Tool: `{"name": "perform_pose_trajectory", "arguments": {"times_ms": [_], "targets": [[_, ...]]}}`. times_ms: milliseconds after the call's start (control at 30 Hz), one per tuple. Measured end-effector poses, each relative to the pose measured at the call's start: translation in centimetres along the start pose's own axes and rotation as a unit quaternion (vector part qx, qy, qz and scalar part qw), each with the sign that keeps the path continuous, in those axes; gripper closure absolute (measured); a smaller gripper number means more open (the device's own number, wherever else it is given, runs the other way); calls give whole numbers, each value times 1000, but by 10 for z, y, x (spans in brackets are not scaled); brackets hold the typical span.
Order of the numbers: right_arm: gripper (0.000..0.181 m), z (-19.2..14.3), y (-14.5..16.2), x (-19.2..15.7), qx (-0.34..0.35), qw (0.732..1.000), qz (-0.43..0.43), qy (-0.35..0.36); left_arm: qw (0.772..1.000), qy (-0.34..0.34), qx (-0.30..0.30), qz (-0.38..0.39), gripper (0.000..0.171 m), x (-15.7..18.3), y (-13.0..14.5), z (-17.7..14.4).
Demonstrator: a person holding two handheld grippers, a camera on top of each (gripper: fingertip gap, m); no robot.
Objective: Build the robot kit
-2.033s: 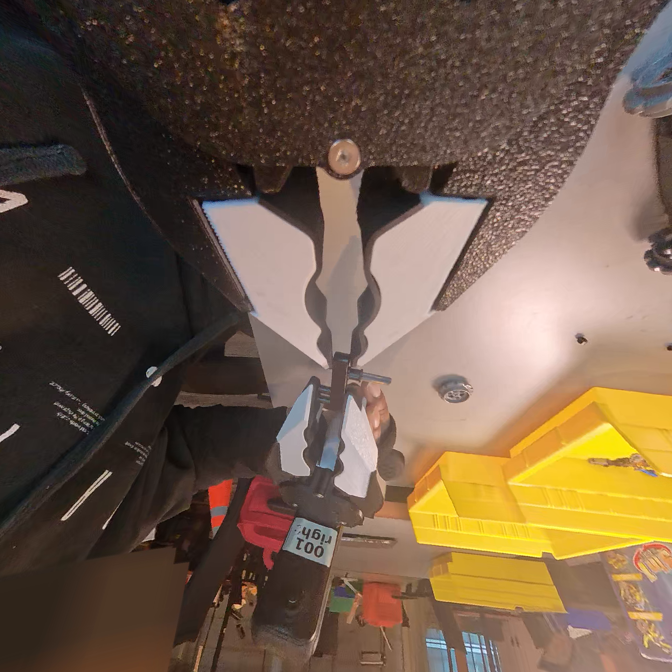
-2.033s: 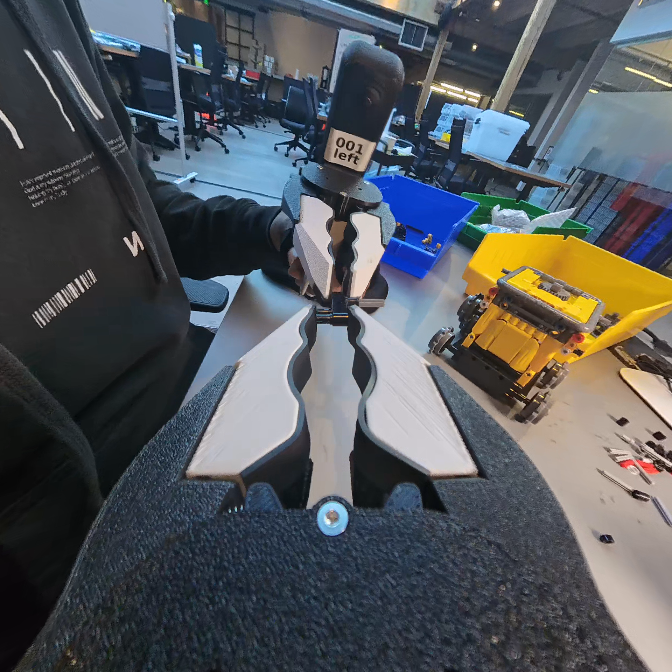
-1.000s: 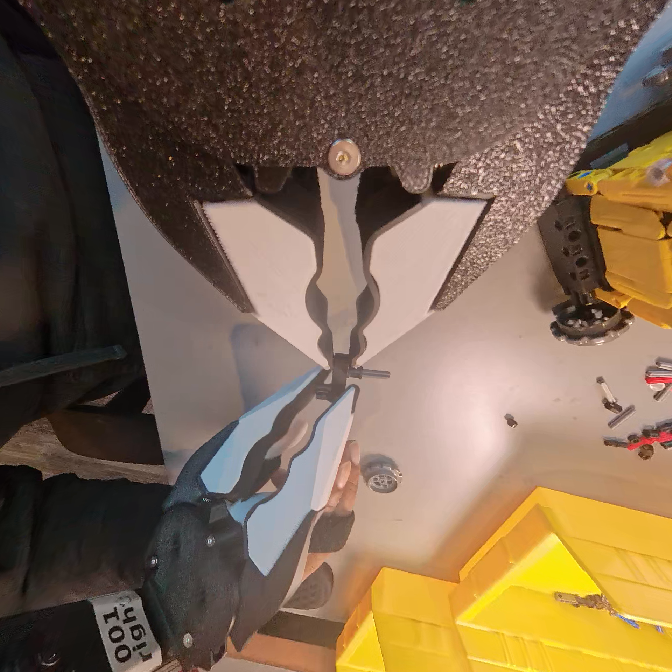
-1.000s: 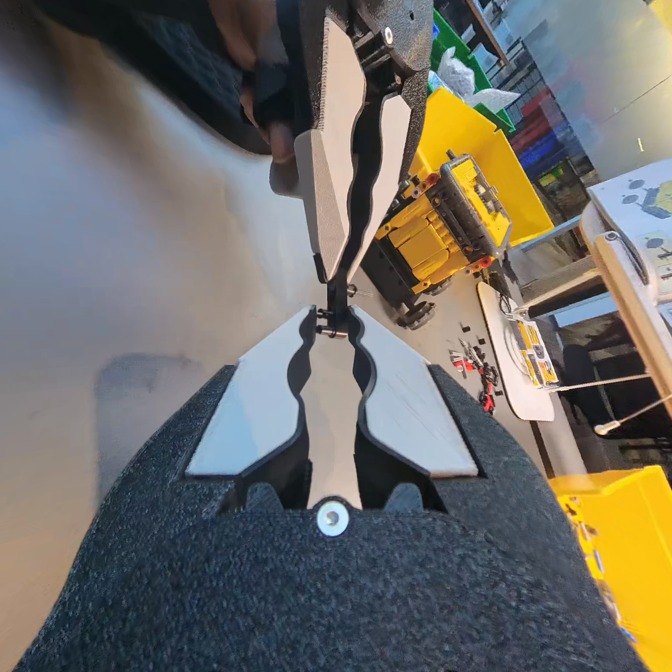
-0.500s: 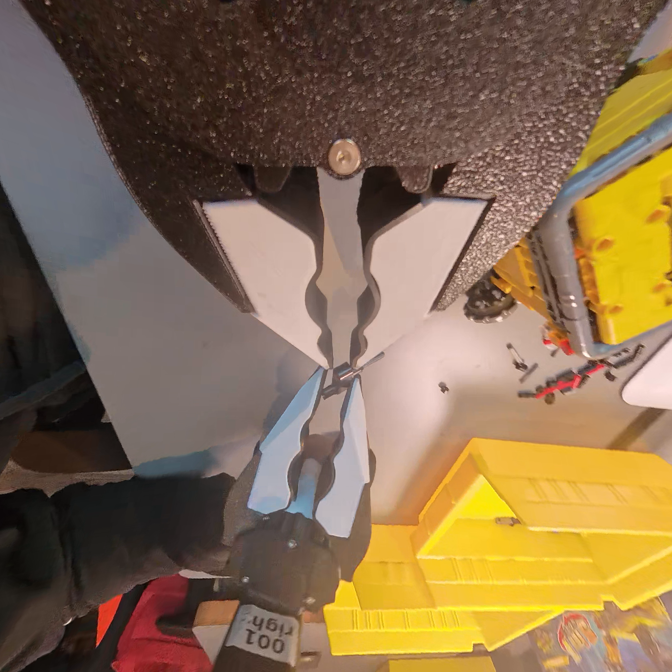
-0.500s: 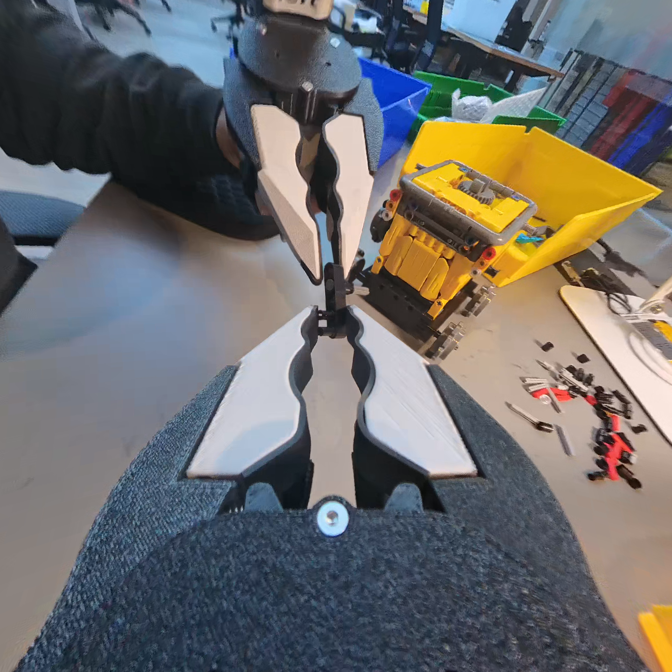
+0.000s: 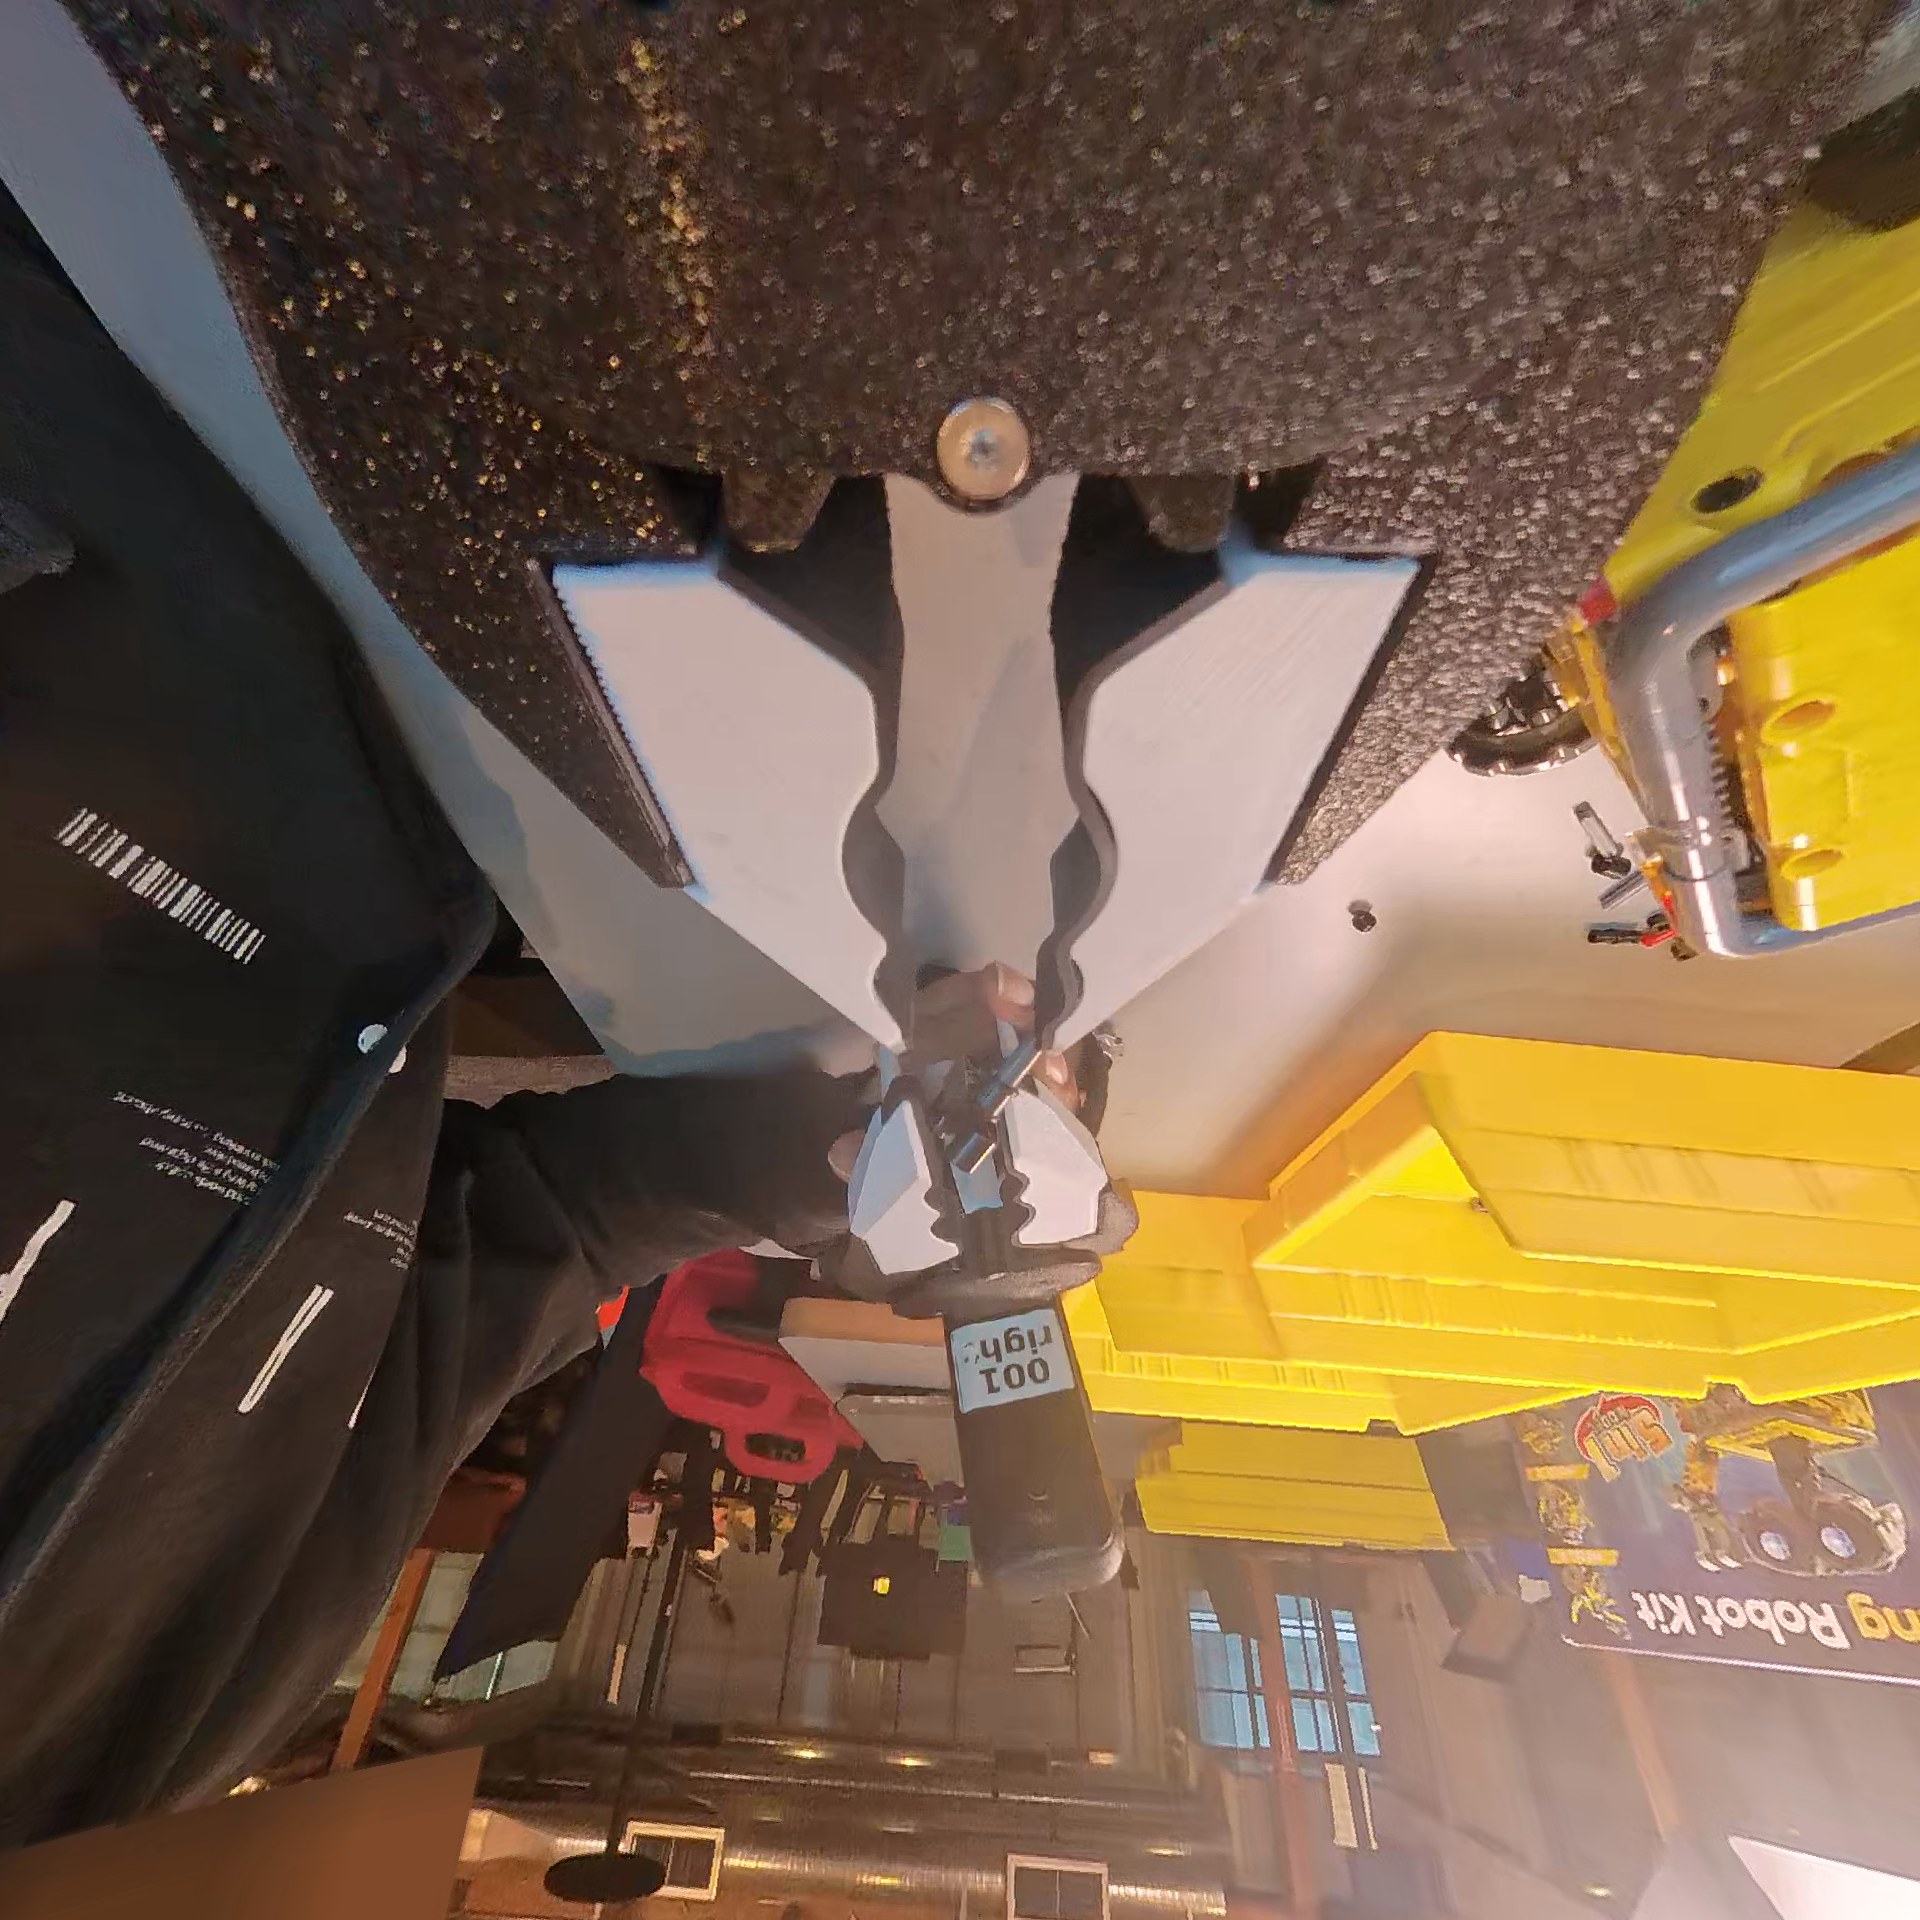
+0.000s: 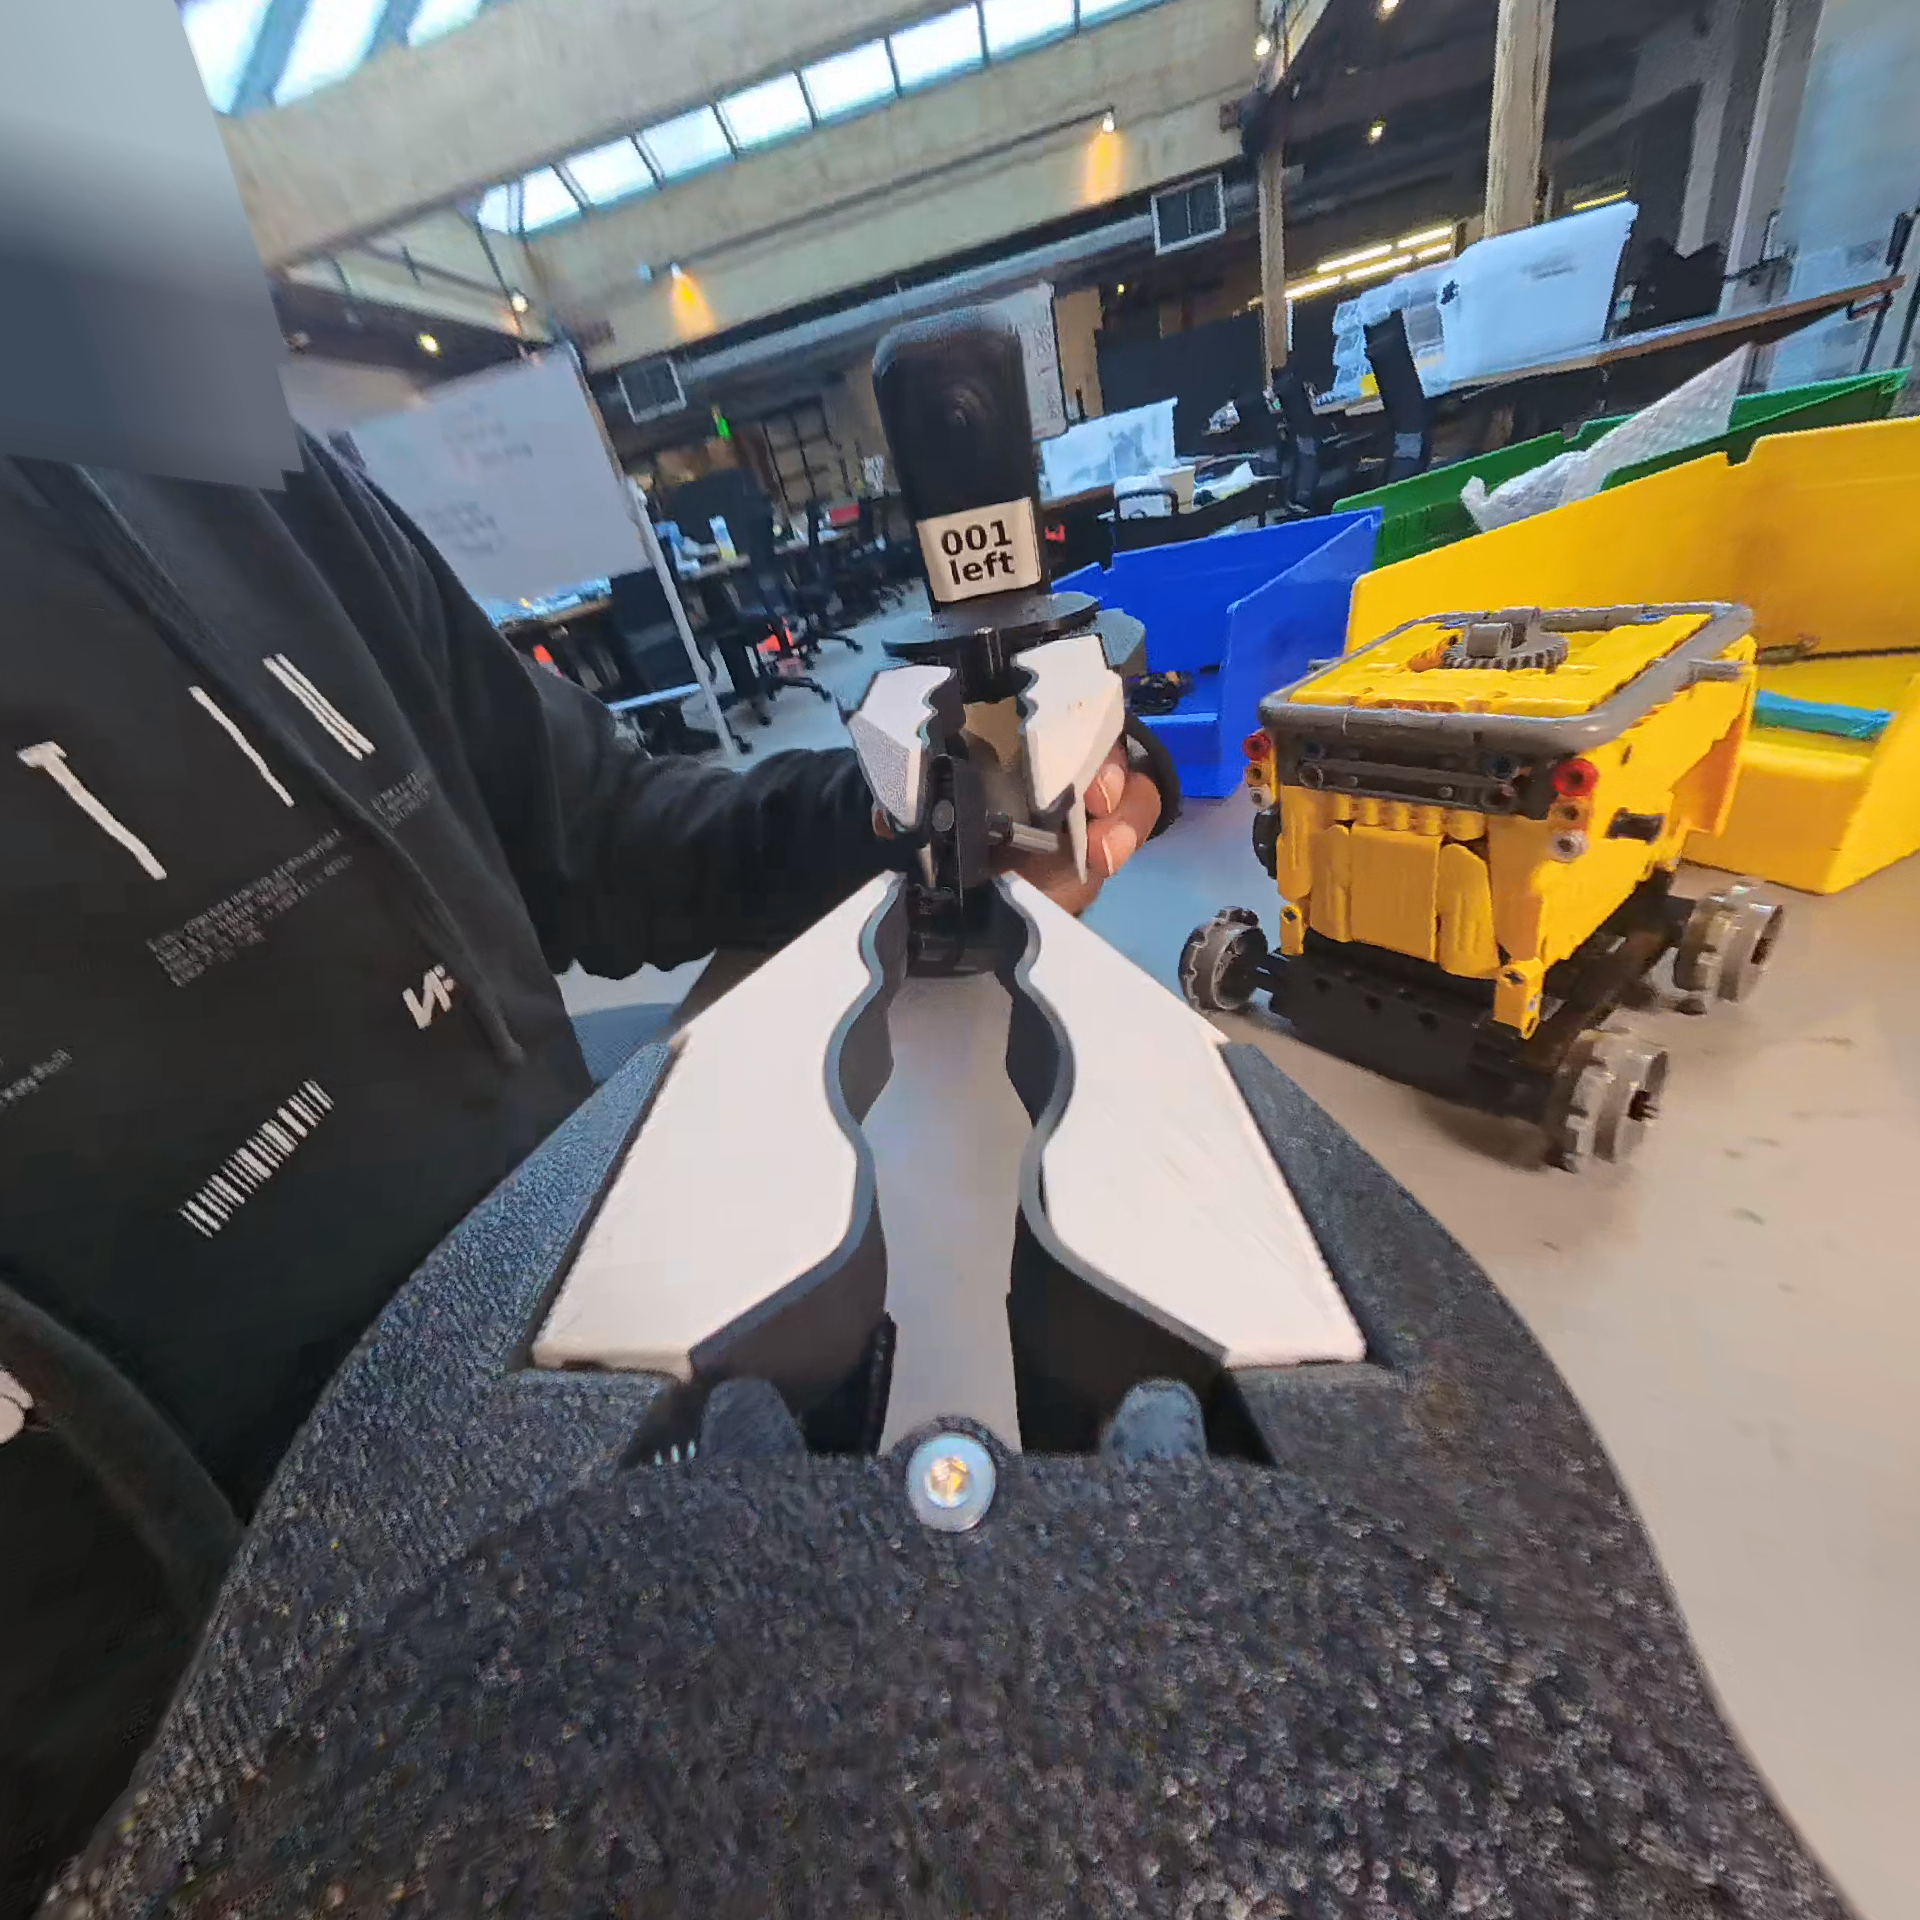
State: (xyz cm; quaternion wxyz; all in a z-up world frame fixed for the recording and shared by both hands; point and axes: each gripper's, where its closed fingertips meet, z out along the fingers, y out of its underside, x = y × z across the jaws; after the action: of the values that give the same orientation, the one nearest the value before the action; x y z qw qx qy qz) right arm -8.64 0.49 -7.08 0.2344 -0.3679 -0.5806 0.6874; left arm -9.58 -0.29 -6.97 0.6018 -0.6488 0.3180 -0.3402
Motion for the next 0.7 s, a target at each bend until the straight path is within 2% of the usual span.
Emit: {"name": "perform_pose_trajectory", "arguments": {"times_ms": [267, 333, 400, 567, 700], "targets": [[166, 6, -4, -8, 37, 994, 89, -49, 1000, -17, -9, 2, 145, -5, 4, 1], [166, 11, 4, -10, 19, 996, 80, -46, 1000, 13, -1, -4, 148, 6, 1, 3], [166, 13, 8, -13, 4, 996, 75, -49, 1000, 29, -2, -5, 163, 11, 1, 4], [170, 11, 12, -4, -8, 998, 60, -14, 999, 20, -23, -21, 166, 7, 7, 3], [168, 9, 19, 9, -48, 997, -22, 52, 997, -7, -53, -57, 167, -5, 19, 3]]}}
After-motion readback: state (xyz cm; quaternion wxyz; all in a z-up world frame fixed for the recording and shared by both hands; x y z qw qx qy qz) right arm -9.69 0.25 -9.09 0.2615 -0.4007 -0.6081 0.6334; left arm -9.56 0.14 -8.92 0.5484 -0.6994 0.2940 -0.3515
